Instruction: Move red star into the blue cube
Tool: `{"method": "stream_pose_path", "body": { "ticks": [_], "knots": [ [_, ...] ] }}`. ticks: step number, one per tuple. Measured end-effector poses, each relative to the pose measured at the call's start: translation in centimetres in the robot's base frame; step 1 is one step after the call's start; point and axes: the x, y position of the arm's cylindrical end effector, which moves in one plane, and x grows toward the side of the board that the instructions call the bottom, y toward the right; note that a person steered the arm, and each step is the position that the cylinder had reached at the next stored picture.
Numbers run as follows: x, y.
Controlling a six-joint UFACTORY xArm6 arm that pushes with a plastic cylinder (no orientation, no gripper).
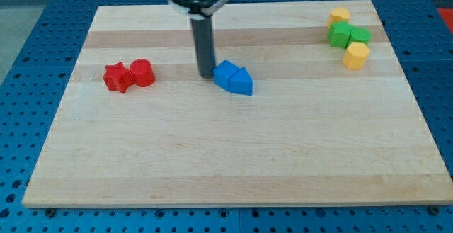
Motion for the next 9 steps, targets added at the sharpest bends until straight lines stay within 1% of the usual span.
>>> {"method": "stream_pose_path", "body": {
  "ticks": [1,2,3,4,5,6,7,8,9],
  "knots": [
    [0.0,-0.3],
    [1.0,-4.2],
    [4.4,-10.2],
    [9.5,-15.9],
    [12.0,-20.2],
    [10.0,-24.3],
    [8.4,-24.9],
    [5.1,-24.6],
    [5.1,-24.6]
  ]
}}
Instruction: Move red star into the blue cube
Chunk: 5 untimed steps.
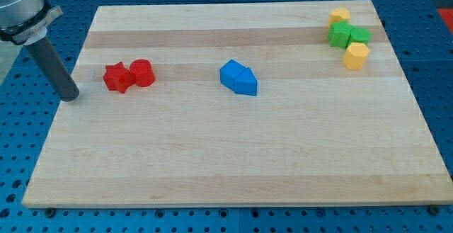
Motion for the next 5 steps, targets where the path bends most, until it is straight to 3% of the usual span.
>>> {"method": "stream_pose_path", "body": {
  "ticks": [1,2,3,4,5],
  "knots": [
    [0.0,0.0],
    [-2.3,3.9],
    [-8.3,18.4],
    [-12.2,28.3],
    [-11.9,27.2]
  ]
}}
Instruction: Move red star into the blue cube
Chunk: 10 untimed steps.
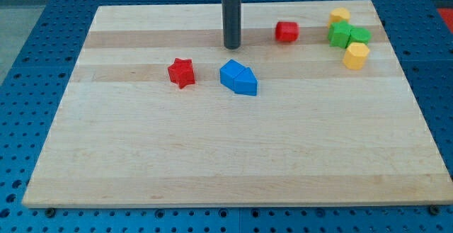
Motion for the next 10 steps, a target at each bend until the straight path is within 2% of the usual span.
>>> {"method": "stream_pose_path", "body": {
  "ticks": [4,6,7,8,9,10],
  "knots": [
    [0.0,-5.5],
    [0.8,-16.5],
    [4.0,-18.4],
    [7.1,-17.3],
    [7.1,-17.2],
    [6.2,-10.8]
  ]
}}
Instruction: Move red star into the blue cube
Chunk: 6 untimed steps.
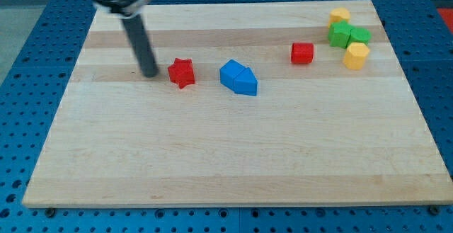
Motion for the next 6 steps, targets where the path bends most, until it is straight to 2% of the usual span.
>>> {"method": "stream_pose_path", "body": {
  "ticks": [1,2,3,4,6],
  "knots": [
    [-2.7,14.6],
    [-2.8,17.7],
    [-3.1,17.7],
    [-6.6,15.0],
    [-3.5,2.4]
  ]
}}
